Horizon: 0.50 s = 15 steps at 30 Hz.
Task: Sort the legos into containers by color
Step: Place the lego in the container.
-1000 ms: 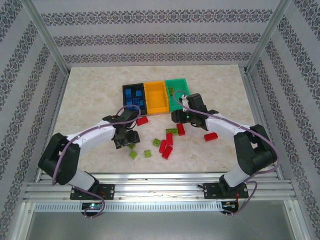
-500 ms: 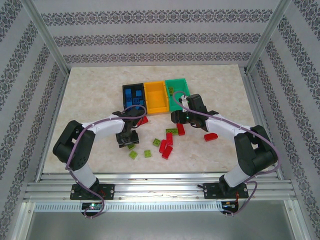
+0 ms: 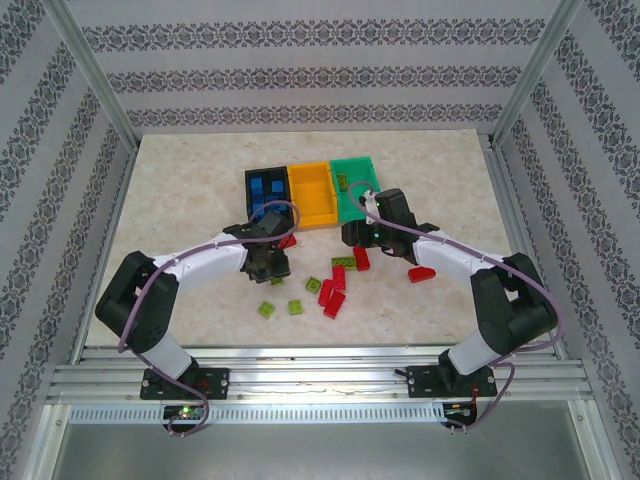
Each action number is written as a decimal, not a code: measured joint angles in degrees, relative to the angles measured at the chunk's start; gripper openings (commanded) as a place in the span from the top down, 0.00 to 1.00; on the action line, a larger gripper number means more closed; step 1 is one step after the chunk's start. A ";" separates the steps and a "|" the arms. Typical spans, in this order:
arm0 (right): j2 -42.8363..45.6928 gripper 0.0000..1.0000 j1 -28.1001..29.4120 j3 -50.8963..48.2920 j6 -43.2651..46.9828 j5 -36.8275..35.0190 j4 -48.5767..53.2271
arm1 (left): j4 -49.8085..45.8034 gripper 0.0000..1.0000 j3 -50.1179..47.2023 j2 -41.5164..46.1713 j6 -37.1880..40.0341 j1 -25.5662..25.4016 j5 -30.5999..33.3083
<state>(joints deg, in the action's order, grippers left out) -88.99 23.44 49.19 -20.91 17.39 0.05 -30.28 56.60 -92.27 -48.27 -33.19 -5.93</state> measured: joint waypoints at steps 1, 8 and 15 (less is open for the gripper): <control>0.00 0.52 -0.33 -0.37 -0.48 0.52 -0.50 | 1.31 0.72 0.07 0.09 0.00 -0.11 -0.11; 2.08 0.52 -5.14 -5.03 -4.94 2.60 -4.15 | 2.54 0.72 9.77 -5.99 1.20 -0.52 -1.64; 4.92 0.52 -9.62 -8.74 -9.22 3.06 -7.80 | 2.43 0.72 25.49 -14.97 3.39 -1.66 -1.92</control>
<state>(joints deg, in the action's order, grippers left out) -84.07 13.82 40.45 -30.13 20.45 -7.75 -27.86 82.08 -107.24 -44.88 -34.85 -7.86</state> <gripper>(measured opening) 0.485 0.322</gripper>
